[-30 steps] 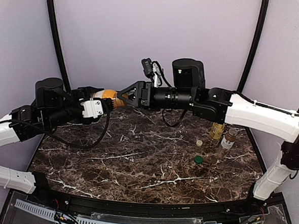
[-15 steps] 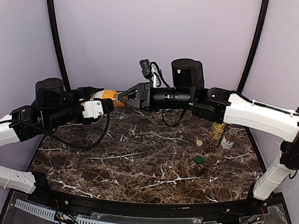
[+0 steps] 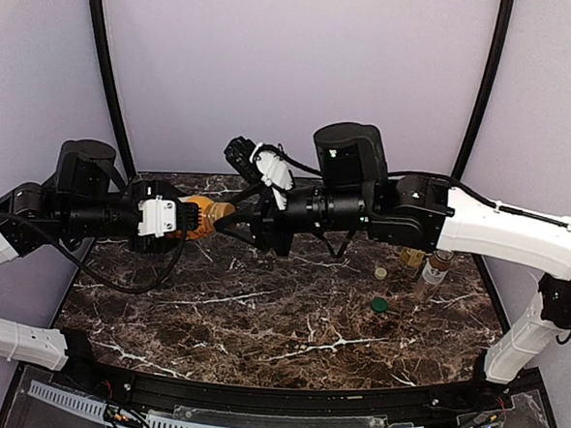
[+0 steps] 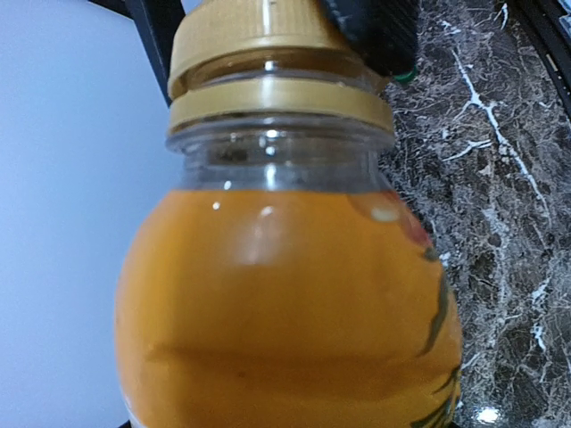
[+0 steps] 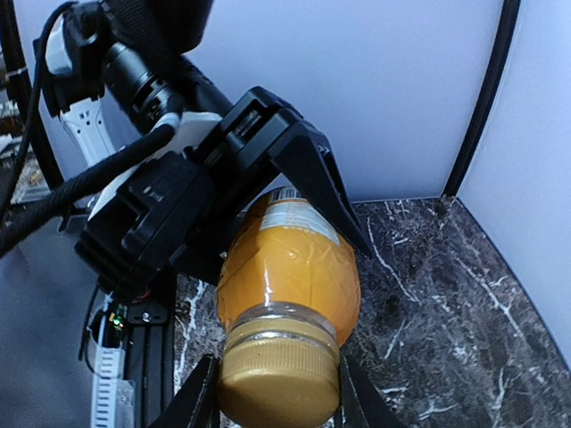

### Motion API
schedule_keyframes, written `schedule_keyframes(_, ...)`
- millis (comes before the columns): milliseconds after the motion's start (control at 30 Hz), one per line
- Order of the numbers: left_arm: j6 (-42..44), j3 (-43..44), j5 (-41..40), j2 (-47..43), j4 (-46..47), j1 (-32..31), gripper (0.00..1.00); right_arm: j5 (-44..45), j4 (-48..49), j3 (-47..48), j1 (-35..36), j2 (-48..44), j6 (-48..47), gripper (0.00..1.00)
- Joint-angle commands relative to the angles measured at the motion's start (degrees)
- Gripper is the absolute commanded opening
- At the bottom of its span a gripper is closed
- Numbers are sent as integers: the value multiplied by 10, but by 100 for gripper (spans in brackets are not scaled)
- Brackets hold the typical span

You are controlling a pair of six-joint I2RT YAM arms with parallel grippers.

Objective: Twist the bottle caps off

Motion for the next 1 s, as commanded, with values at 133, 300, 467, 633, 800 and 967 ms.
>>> schedule_keyframes(133,-11,40,182,27,-159,-7,5,73,44,-46,92,-41,-408,0)
schedule_keyframes(300,-3,36,191,27,-173,-7,5,161,128,-123,131,-62,-605,0)
schedule_keyframes(467,-2,29,187,24,-174,-7,5,213,177,-139,140,-70,-663,0)
schedule_keyframes(633,5,17,177,16,-174,-7,4,230,216,-167,141,-97,-688,0)
schedule_keyframes(800,8,12,175,12,-171,-7,4,215,232,-189,142,-127,-673,0)
schedule_keyframes(967,3,5,165,8,-158,-7,4,237,247,-189,139,-134,-619,0)
